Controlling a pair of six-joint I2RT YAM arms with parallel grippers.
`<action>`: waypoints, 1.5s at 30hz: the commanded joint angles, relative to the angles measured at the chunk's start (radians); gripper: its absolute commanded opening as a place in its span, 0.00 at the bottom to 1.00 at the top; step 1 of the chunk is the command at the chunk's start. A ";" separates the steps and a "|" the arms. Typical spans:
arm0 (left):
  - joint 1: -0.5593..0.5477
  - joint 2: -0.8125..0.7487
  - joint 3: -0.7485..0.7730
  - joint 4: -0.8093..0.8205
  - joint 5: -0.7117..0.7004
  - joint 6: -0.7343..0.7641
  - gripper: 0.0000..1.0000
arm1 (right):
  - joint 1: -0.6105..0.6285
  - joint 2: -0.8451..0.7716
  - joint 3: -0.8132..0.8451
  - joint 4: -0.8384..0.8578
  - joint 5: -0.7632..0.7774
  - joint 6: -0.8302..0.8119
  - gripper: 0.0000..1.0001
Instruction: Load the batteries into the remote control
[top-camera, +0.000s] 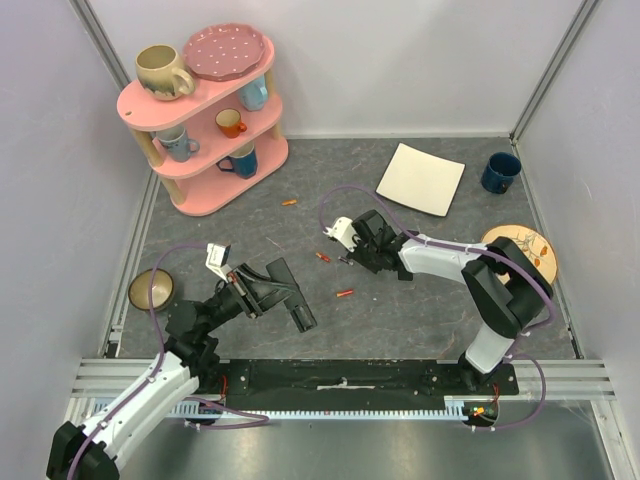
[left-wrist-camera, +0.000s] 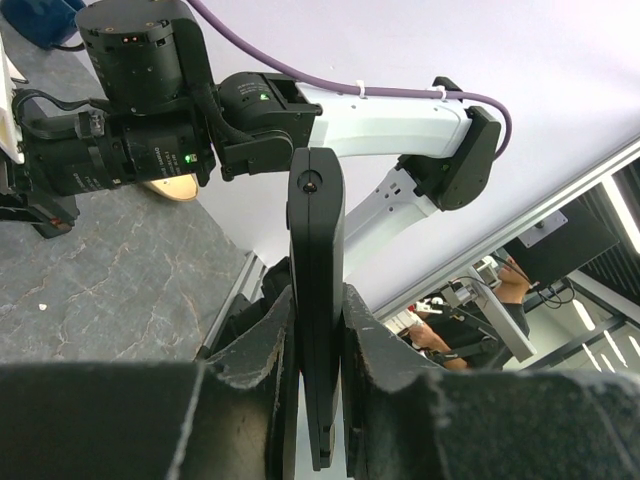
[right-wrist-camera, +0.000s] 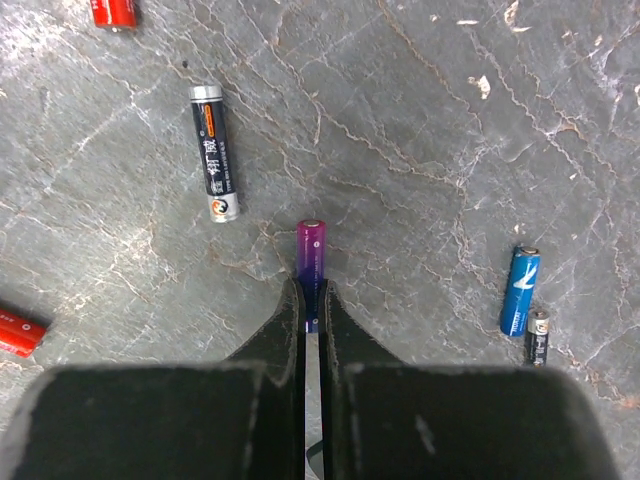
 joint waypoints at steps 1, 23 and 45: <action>0.003 0.003 -0.149 0.035 0.005 0.038 0.02 | -0.002 0.020 0.018 0.011 0.008 0.008 0.07; 0.005 -0.034 -0.146 -0.021 0.003 0.044 0.02 | -0.005 -0.138 0.098 0.001 0.213 0.335 0.44; 0.005 -0.013 -0.139 -0.059 -0.022 0.041 0.02 | -0.034 -0.194 0.075 -0.039 0.184 1.290 0.98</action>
